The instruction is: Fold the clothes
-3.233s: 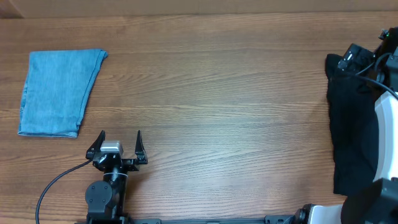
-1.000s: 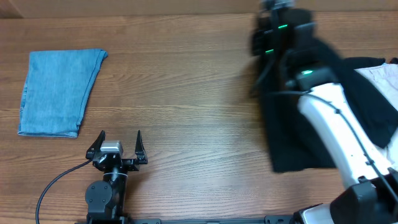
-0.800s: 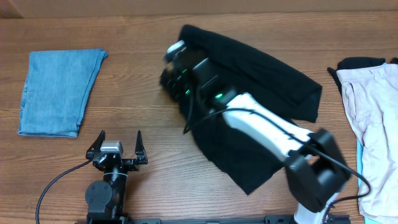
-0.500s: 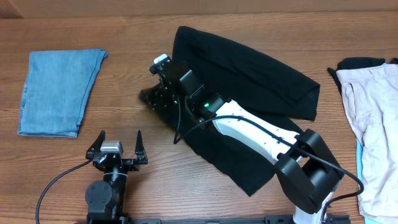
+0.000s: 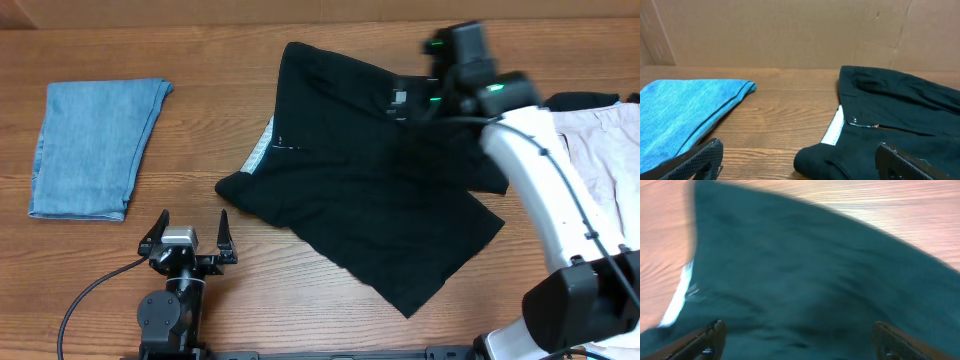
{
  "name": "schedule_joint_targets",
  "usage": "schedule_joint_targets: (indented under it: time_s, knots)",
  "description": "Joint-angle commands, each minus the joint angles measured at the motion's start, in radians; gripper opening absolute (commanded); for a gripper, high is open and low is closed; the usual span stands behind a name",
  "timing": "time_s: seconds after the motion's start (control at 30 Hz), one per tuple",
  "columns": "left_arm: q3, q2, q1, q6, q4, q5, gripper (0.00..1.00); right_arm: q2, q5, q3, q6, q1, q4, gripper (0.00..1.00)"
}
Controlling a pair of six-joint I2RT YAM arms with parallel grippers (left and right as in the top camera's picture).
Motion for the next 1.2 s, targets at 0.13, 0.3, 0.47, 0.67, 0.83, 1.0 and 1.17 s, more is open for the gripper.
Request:
schedule_joint_targets:
  time_s: [0.13,0.3,0.47,0.67,0.83,1.0,1.17]
  knots:
    - [-0.003,-0.003,0.005,-0.008,0.011,-0.012,1.0,-0.014,0.002,0.003,0.04,-0.243,-0.175,1.0]
    - [-0.003,-0.003,0.005,-0.001,0.037,-0.001,1.0,-0.013,0.002,-0.031,0.064,-0.317,-0.202,0.7]
    - [0.074,0.019,0.005,-0.035,0.091,0.205,1.0,-0.007,0.001,-0.148,0.068,-0.32,-0.11,0.45]
    - [0.692,0.558,0.005,0.082,-0.24,0.269,1.0,0.068,0.0,-0.218,0.071,-0.322,0.025,0.53]
    - [1.358,1.201,0.005,0.093,-0.793,0.324,1.0,0.117,-0.02,-0.218,0.07,-0.323,0.09,0.56]
    - [1.524,1.58,0.005,0.088,-0.92,0.367,1.0,0.151,-0.059,-0.22,0.071,-0.331,0.093,0.57]
    - [1.524,1.688,0.005,0.089,-0.915,0.397,1.0,0.161,-0.041,-0.266,0.138,-0.369,0.095,0.57]
